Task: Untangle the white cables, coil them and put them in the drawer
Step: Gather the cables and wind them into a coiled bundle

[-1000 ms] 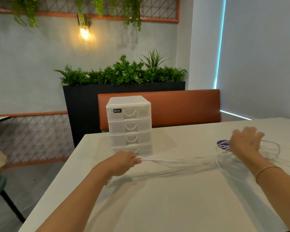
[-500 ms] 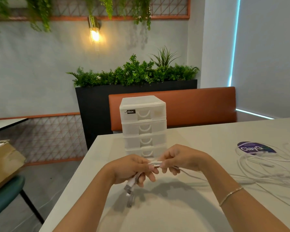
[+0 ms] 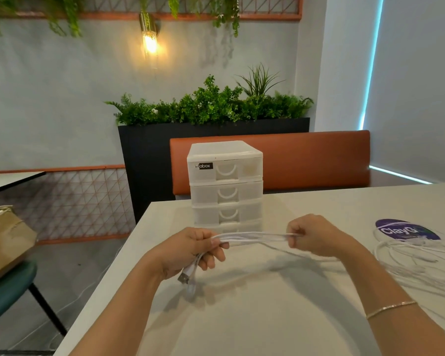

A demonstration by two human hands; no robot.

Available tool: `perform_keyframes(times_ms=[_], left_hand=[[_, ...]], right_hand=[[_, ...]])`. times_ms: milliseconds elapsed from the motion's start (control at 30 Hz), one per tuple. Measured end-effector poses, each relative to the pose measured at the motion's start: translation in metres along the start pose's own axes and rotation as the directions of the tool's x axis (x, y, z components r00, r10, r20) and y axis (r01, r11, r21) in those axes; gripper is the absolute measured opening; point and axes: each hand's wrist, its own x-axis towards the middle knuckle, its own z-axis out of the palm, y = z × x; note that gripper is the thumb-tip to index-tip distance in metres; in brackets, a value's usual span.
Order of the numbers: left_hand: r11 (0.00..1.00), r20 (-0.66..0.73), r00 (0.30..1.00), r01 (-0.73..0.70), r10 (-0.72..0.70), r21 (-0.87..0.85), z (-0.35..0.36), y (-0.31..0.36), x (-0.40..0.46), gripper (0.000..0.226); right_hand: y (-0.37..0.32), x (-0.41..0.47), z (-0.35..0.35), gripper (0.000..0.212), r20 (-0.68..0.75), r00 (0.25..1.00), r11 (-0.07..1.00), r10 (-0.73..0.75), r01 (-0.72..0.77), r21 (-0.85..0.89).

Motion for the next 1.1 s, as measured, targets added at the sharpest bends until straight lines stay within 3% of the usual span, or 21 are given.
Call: perform_keyframes(times_ms=[100,200,300,400,533,633,833,1000,1100], left_hand=[[0.995,-0.033,0.999,-0.001,0.004,0.096,0.004,0.004,0.0,0.025],[0.99,-0.064,0.998,-0.001,0.01,0.138,0.005,0.005,-0.001,0.025],[0.994,-0.13,0.991,-0.006,0.02,0.108,-0.009,0.006,-0.008,0.026],[0.997,-0.185,0.982,-0.027,0.04,0.073,-0.019,0.005,-0.01,0.025],[0.993,-0.175,0.984,0.003,0.018,0.118,-0.015,0.005,-0.007,0.026],[0.994,-0.166,0.986,0.006,0.013,0.112,-0.012,0.005,-0.006,0.026],[0.999,-0.192,0.981,-0.024,0.032,0.047,-0.016,0.003,-0.008,0.027],[0.999,-0.223,0.974,-0.027,0.032,0.025,-0.019,0.004,-0.008,0.028],[1.0,-0.183,0.983,-0.018,0.022,0.021,-0.013,0.003,-0.008,0.027]], right_hand=[[0.024,0.002,-0.01,0.04,-0.175,0.973,0.982,0.153,-0.169,-0.081],[0.038,0.006,-0.013,0.034,-0.318,0.891,0.874,0.325,-0.411,-0.258],[0.057,0.004,-0.015,0.015,-0.349,0.845,0.835,0.406,-0.498,-0.233],[0.074,-0.001,-0.02,0.015,-0.343,0.812,0.775,0.473,-0.568,-0.277],[0.09,-0.001,-0.036,0.036,-0.378,0.781,0.646,0.497,-0.624,-0.44],[0.096,0.006,-0.052,0.057,-0.305,0.793,0.632,0.527,-0.606,-0.483],[0.103,0.007,-0.069,0.041,-0.333,0.812,0.53,0.479,-0.57,-0.628],[0.07,0.007,-0.075,0.036,-0.109,0.858,0.663,0.502,-0.463,-0.588],[0.031,0.001,-0.072,0.029,-0.137,0.972,0.886,0.191,-0.231,-0.402]])
